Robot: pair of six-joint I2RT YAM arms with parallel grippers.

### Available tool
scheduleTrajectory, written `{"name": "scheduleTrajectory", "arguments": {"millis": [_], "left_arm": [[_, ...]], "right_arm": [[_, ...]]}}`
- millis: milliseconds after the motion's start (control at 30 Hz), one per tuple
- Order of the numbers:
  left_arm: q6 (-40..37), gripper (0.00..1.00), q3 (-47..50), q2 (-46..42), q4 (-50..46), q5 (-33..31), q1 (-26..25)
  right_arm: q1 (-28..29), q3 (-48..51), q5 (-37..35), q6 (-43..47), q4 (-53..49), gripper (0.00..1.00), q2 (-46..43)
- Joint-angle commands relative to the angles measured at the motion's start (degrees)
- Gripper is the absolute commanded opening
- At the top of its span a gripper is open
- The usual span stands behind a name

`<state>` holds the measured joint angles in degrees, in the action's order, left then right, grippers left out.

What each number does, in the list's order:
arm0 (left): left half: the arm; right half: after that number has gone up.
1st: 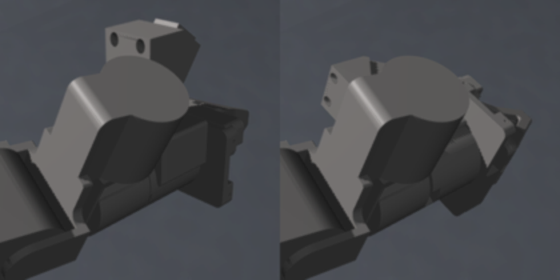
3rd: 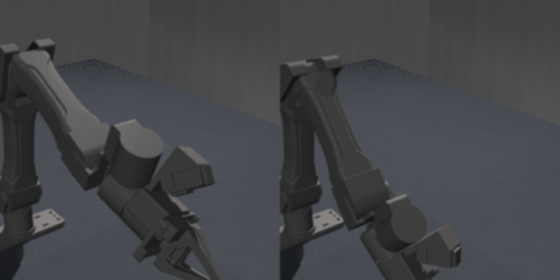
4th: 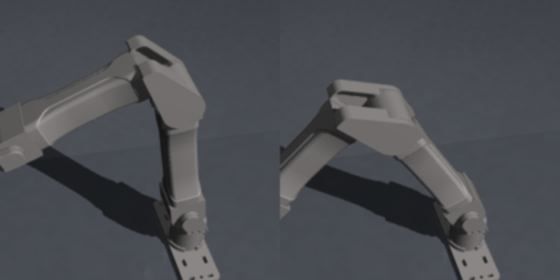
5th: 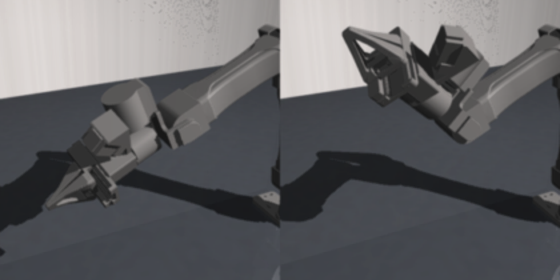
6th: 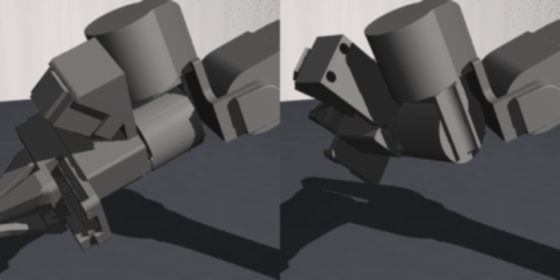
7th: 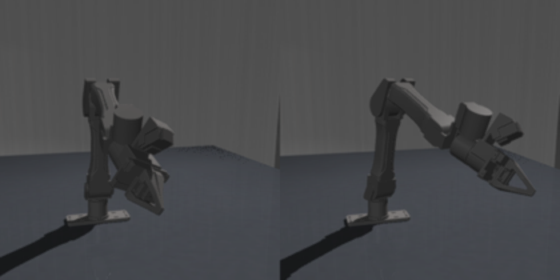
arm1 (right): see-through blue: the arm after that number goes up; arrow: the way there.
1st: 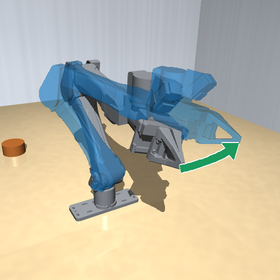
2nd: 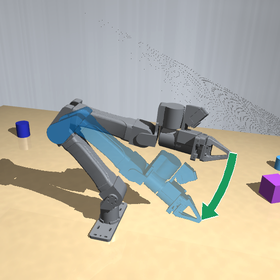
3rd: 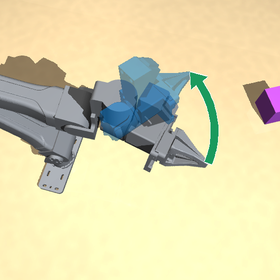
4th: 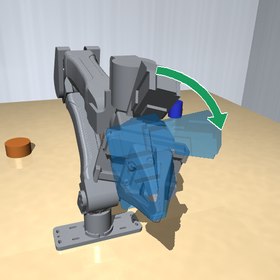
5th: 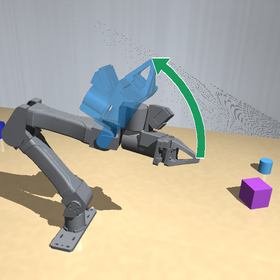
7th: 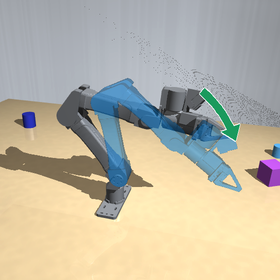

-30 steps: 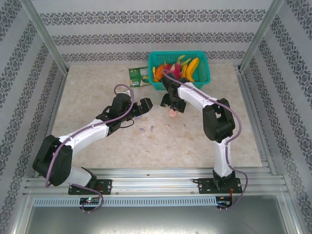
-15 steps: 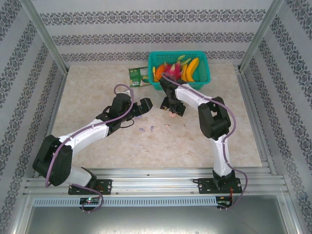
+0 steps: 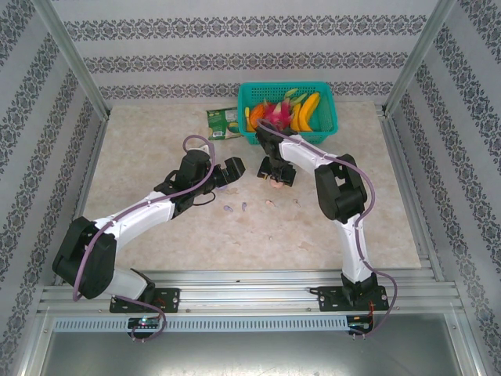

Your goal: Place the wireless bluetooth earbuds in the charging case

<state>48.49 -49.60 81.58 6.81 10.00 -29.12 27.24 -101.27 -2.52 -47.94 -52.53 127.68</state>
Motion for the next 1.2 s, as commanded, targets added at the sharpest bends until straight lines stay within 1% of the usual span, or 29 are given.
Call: {"name": "scheduleTrajectory", "arguments": {"millis": [0,400,867,1167], "left_arm": [[0.69,1.00,-0.19,-0.99,1.54,-0.81,0.68],[0.95,1.00,-0.28,-0.89,1.79,-0.85,0.65],[1.32,1.00,-0.32,-0.73,1.98,-0.60,0.65],[1.87,1.00,-0.32,-0.28,2.48,-0.50,0.63]], "right_arm": [[-0.08,-0.73,-1.18,1.74,-1.28,0.72,0.97],[-0.25,0.87,-1.23,4.81,-0.49,0.68,0.77],[-1.17,2.75,-1.46,8.20,0.86,0.67,0.50],[-1.67,2.84,-0.56,7.92,1.23,0.65,0.86]]}}
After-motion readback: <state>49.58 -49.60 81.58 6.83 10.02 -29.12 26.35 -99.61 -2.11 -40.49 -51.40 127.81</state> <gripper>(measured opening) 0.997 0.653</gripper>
